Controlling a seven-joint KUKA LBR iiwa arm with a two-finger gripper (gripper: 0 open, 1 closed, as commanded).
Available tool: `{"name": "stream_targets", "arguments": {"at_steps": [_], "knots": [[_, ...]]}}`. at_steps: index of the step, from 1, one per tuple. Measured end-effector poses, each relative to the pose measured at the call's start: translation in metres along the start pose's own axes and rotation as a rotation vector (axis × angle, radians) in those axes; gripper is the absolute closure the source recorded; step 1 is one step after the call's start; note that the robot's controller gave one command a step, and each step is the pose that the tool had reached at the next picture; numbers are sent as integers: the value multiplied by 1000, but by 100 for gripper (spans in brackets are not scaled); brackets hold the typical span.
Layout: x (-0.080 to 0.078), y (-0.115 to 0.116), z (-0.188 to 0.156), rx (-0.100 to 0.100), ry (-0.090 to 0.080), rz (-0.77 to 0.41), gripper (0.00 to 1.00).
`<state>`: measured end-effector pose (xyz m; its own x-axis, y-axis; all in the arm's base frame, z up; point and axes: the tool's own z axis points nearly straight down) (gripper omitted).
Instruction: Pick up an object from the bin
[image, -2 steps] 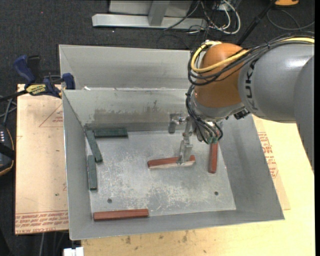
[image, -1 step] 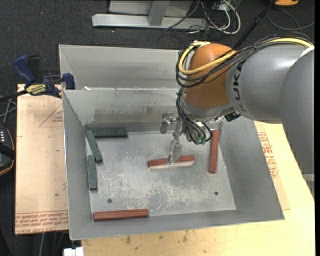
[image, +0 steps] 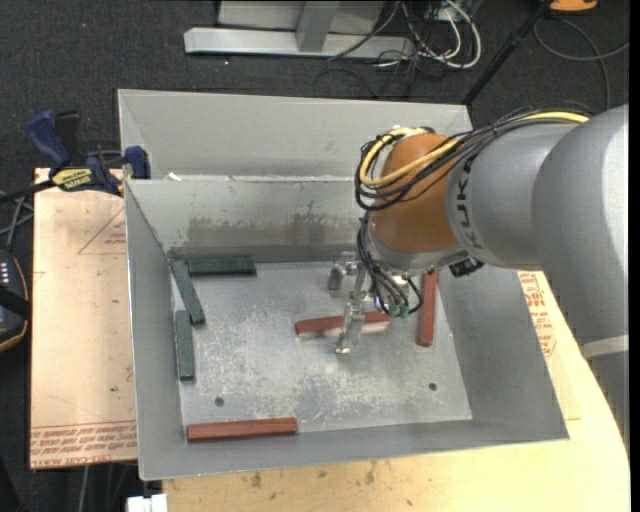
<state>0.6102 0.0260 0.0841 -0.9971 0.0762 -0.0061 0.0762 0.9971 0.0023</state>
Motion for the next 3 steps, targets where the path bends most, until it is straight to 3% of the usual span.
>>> {"name": "stream_targets", "arguments": {"at_steps": [1, 3], "knots": [[-8, -11, 16, -2, 1, -24, 100], [-9, -14, 10, 1, 4, -29, 100]]}}
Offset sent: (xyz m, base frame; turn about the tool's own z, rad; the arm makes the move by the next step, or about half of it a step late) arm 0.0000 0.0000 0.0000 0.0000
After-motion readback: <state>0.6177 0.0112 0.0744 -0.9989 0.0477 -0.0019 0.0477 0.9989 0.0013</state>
